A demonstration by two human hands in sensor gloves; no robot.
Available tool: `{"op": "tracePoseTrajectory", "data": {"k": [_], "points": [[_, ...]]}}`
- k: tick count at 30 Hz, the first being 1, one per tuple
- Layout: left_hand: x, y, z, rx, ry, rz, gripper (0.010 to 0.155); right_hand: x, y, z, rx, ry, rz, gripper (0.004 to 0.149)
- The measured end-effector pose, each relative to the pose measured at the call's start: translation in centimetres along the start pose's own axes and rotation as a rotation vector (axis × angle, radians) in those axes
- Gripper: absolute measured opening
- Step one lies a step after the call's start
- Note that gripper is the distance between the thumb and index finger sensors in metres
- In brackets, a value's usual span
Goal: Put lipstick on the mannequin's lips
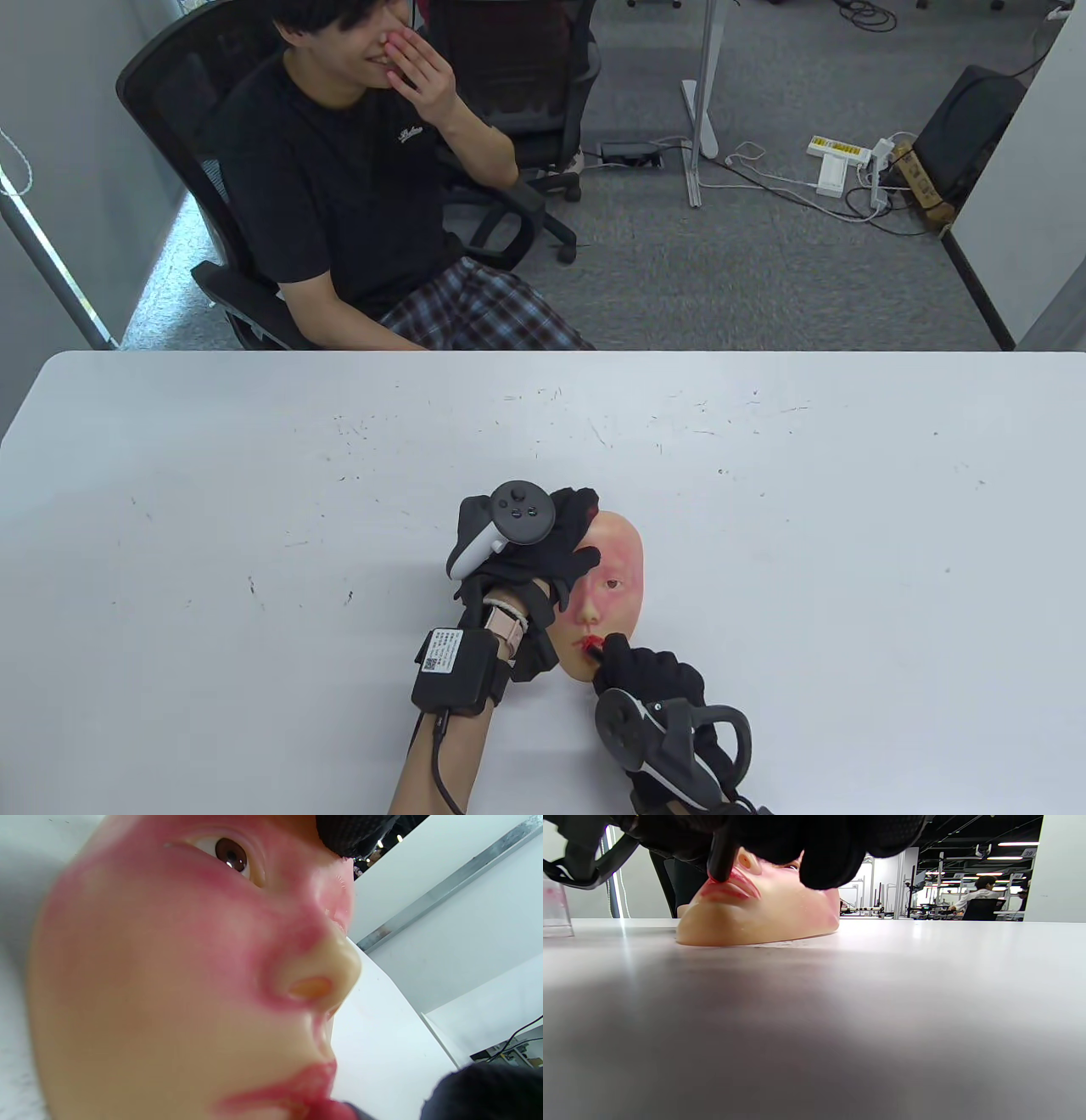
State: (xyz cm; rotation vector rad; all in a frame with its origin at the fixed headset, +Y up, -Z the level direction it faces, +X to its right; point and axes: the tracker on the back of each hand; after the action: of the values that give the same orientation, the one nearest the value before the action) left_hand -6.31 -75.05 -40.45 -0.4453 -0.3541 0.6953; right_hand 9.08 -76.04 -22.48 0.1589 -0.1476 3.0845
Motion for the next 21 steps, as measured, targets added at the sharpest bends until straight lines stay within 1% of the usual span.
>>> {"op": "tracePoseTrajectory", "data": {"k": [2, 3, 6, 7, 9, 11, 15, 17, 18, 20, 21], "points": [[0.0, 0.0, 0.0, 0.000, 0.001, -0.002, 0.076, -0.2, 0.0, -0.1, -0.002, 0.047, 0.008, 0.051], [0.0, 0.0, 0.0, 0.000, 0.002, -0.002, 0.076, -0.5, 0.0, -0.1, 0.015, 0.058, 0.009, 0.051], [0.0, 0.0, 0.0, -0.001, 0.001, 0.000, 0.076, -0.8, 0.1, -0.1, 0.032, 0.027, -0.029, 0.052], [0.0, 0.0, 0.0, -0.001, 0.001, -0.001, 0.076, -0.7, 0.1, -0.1, 0.035, -0.004, -0.038, 0.052], [0.0, 0.0, 0.0, -0.002, 0.001, -0.002, 0.076, -0.1, 0.1, -0.2, 0.034, -0.052, -0.017, 0.052], [0.0, 0.0, 0.0, -0.002, 0.001, -0.002, 0.076, 0.5, 0.1, -0.4, 0.035, -0.067, 0.017, 0.052], [0.0, 0.0, 0.0, -0.003, 0.003, -0.002, 0.076, 0.3, 0.0, -0.6, -0.001, -0.023, -0.013, 0.052], [0.0, 0.0, -0.1, -0.004, 0.004, -0.005, 0.076, -0.2, -0.2, -0.3, -0.049, 0.008, -0.019, 0.052], [0.0, 0.0, -0.1, -0.006, 0.004, -0.004, 0.076, -0.4, -0.2, -0.3, -0.054, 0.026, -0.011, 0.052], [0.0, 0.0, -0.1, -0.006, 0.002, -0.001, 0.076, -0.7, -0.1, -0.2, -0.012, 0.005, -0.009, 0.052], [0.0, 0.0, -0.1, -0.005, 0.001, -0.001, 0.076, -0.6, -0.1, -0.1, -0.010, -0.012, -0.014, 0.052]]}}
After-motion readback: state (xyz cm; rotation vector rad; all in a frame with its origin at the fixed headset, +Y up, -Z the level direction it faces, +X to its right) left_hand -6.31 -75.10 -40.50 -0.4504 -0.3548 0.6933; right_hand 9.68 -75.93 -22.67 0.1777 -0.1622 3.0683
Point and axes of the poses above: the tracker on the back of each hand, its own x axis roughly to the thumb side, its own z axis roughly from the fingertips to the wrist, y = z × x
